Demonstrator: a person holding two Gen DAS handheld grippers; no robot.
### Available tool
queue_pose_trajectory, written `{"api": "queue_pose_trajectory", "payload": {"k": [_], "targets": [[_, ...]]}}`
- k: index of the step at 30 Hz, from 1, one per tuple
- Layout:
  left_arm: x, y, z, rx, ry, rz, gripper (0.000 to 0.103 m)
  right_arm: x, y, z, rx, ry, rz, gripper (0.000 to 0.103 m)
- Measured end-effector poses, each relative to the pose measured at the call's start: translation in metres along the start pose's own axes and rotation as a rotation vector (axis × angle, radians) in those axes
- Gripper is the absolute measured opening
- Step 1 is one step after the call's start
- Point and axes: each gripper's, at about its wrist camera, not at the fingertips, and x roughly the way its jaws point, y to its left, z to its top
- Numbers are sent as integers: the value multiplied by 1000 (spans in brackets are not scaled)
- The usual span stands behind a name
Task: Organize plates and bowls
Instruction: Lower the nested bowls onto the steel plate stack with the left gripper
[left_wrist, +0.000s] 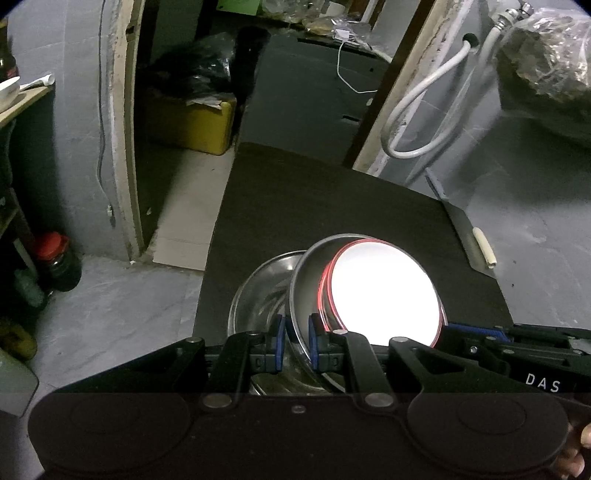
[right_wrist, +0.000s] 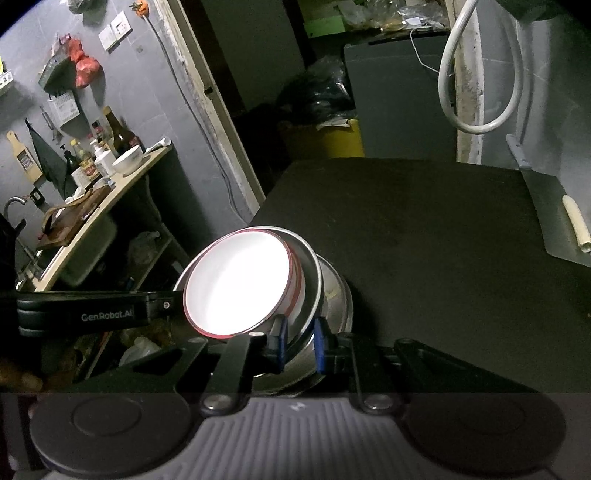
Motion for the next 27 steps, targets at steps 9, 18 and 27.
{"api": "queue_pose_trajectory", "payload": {"k": [9,18,27], "targets": [[14,2,8,7,17,19,13,19,-3,5,7,17,0,17],[22,5,8,-2,33,27,13,26,-4,5,16,30,-1,16],[26,7,9,-11,48,35,13,31,-3,5,18,39,-5,16]]}}
